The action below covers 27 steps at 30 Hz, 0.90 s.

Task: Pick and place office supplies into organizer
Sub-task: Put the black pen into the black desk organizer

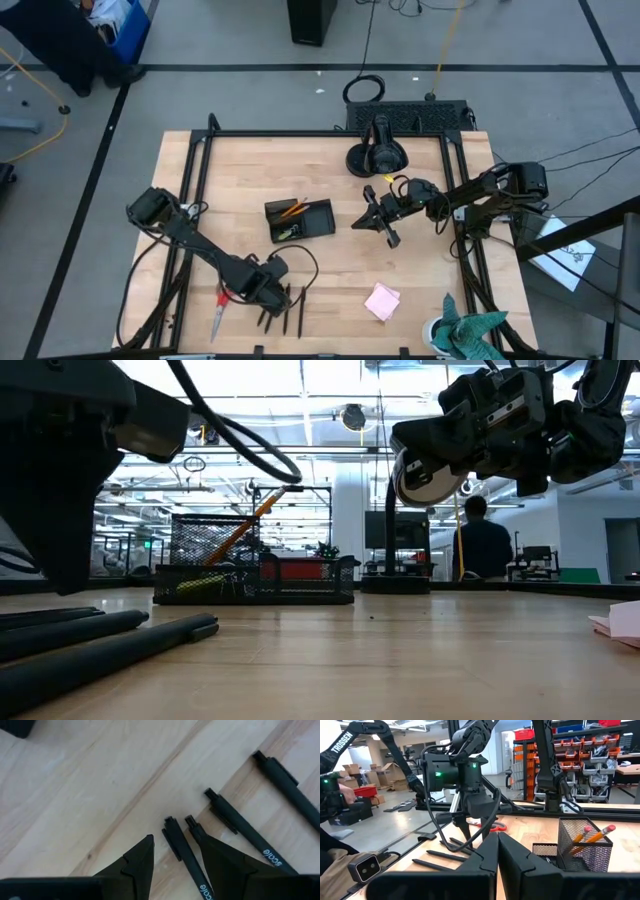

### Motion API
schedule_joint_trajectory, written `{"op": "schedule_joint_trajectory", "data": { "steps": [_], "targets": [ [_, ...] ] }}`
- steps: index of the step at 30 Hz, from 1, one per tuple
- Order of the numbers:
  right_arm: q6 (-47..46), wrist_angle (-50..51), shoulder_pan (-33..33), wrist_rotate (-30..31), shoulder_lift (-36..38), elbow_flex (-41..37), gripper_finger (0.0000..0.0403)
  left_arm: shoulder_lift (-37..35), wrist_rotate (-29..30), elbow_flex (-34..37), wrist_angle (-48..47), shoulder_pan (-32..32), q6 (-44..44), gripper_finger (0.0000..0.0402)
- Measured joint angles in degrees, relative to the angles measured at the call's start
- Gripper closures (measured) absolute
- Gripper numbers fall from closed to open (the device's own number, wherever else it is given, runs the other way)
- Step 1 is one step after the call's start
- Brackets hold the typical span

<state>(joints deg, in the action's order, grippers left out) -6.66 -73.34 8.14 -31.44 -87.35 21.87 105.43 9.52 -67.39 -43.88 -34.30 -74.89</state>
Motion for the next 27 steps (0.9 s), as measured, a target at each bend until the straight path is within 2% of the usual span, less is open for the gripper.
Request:
{"op": "schedule_joint_trajectory", "data": {
  "steps": [7,16,27],
  "targets": [
    [0.02,-0.02,0.00,-0.02,-0.01,0.00,0.0399,0.30,0.88,0.02,0.06,-0.33,-0.04,0.0234],
    [0.02,-0.02,0.00,-0.07,-0.02,0.00,0.0399,6.11,-1.09,-0.28,0.47,-1.60,-1.76,0.0234],
    [0.04,-0.02,0.00,0.07,-0.02,0.00,0.0399,5.97,-2.41,-0.09,-0.20,-2.99,-4.44,0.0234]
  ]
}}
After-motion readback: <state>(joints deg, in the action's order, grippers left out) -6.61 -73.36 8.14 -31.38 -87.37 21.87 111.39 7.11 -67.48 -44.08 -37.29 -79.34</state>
